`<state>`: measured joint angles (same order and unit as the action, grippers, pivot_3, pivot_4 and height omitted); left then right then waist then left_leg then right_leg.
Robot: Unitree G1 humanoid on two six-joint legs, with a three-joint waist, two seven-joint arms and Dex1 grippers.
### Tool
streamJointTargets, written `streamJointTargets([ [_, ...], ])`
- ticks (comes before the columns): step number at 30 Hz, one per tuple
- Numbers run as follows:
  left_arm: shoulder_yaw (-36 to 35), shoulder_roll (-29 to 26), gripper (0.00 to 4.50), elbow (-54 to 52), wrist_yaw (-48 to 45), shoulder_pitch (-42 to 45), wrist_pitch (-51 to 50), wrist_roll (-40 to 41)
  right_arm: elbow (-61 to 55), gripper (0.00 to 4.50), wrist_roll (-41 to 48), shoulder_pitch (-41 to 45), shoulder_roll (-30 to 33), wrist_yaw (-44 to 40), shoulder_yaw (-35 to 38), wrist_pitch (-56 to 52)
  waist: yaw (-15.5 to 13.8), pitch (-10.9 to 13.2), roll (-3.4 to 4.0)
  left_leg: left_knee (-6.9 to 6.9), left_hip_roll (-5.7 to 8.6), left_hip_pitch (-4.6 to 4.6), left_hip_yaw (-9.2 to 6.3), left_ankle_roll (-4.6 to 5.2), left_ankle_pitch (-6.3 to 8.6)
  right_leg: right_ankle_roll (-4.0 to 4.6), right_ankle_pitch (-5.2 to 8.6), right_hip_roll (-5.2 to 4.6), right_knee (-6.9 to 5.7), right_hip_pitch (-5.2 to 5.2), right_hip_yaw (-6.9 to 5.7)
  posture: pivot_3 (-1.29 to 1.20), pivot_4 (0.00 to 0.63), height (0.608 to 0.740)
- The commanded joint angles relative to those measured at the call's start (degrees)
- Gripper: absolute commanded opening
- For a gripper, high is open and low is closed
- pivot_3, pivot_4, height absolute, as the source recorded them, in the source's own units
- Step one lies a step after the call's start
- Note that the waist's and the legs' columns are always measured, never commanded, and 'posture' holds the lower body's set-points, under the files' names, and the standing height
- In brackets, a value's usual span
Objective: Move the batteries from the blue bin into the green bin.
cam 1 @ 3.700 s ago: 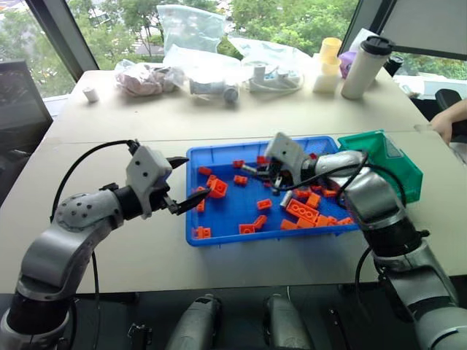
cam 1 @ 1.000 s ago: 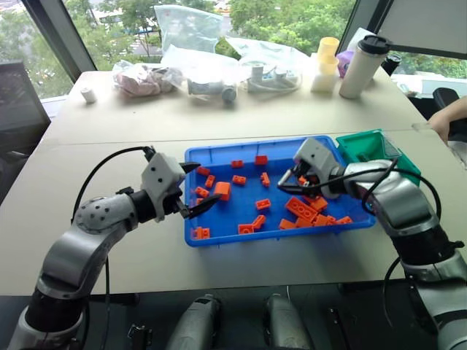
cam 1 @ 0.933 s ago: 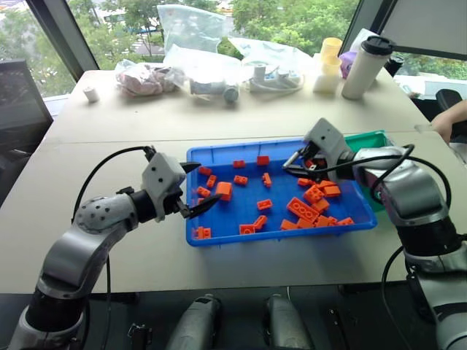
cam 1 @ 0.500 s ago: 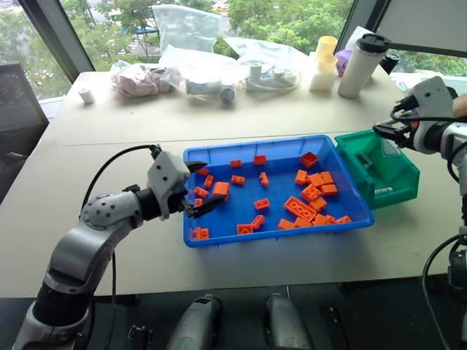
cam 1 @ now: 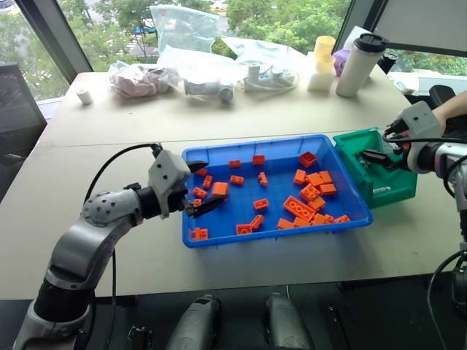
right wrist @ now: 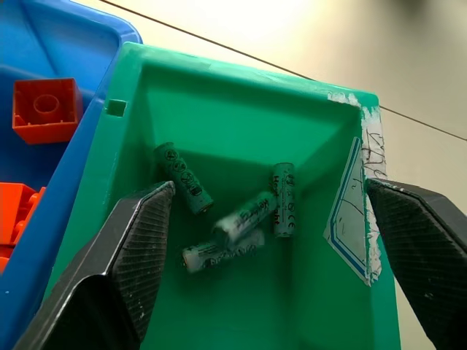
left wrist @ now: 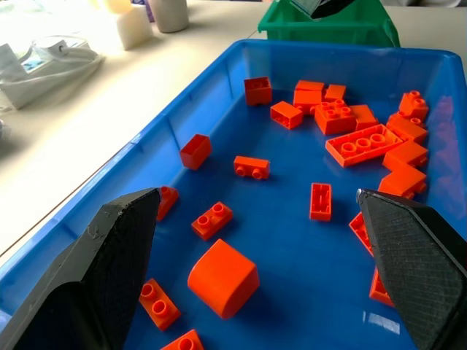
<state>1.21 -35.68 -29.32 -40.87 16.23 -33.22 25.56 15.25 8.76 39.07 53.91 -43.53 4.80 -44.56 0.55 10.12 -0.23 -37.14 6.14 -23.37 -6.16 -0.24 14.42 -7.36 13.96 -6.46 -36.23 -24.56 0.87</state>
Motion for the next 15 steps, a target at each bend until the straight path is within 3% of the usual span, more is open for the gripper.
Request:
streamJointTargets([
  [1,-1.45,-0.49,4.5,-1.38,-0.07,0.73,0.61,0.51,-8.88,4.41,4.53,0.06,0.9,-5.72,1.72,1.78,0.02,0.0,0.0,0.0,0.0,0.0,0.0,0.0,0.0,0.0,0.0,0.0,0.0,0.0,0.0,0.0,0.15,0.74],
  [9,-2.75,-0.85,4.5,-1.06,-0.09,1.4,0.06,1.19,-26.56,4.41,13.62,-6.86,0.52,-15.8,-0.61,0.49,-0.26,0.0,0.0,-0.04,0.0,0.0,-0.04,0.13,0.08,-0.01,0.0,0.0,0.0,0.03,-0.02,0.0,0.15,0.74],
  [15,-3.09,-1.08,4.5,-0.94,0.05,1.52,-0.25,1.39,-27.31,4.41,13.51,-7.21,0.29,-15.23,-2.2,0.99,-0.35,0.0,0.0,-0.06,0.01,0.0,-0.05,0.22,0.13,-0.02,-0.01,-0.01,0.01,0.04,-0.02,0.0,0.15,0.74],
])
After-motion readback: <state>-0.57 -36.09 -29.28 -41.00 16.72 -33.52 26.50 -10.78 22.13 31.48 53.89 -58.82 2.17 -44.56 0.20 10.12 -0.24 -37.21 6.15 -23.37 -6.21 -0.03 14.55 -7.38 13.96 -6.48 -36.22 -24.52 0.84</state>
